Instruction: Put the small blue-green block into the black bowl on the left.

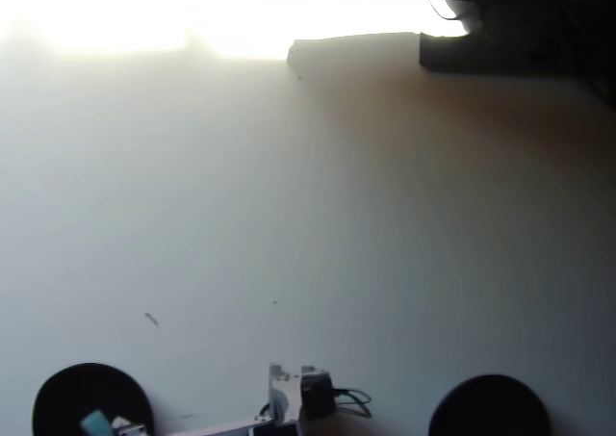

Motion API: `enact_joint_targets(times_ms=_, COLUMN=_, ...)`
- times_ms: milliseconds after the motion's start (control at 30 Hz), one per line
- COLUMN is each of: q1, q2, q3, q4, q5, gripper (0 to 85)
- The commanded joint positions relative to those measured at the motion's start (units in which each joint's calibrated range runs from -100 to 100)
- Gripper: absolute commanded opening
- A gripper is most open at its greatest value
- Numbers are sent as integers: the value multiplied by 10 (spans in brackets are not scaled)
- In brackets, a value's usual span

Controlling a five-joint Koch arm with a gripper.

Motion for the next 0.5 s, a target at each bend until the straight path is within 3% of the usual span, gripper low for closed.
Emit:
enact_joint_targets(times_ms=0, q1=9, q2=-29, q3=5, q4=12, q5=0, gripper=43)
enact_joint_targets(times_ms=67, q1=13, q2=-17, q3=1, q4=22, q5=-15, gripper=307)
enact_joint_targets(times_ms=100, q1=16, q2=-11, q3=1, q4=20, q5=-17, gripper=399)
enact_joint_targets(times_ms=267, q1=10, q2=-16, q3=17, q4=22, q5=-16, gripper=411)
enact_joint_targets(times_ms=467, q1=-48, q2=-11, q3=88, q4=41, q5=-14, gripper=411)
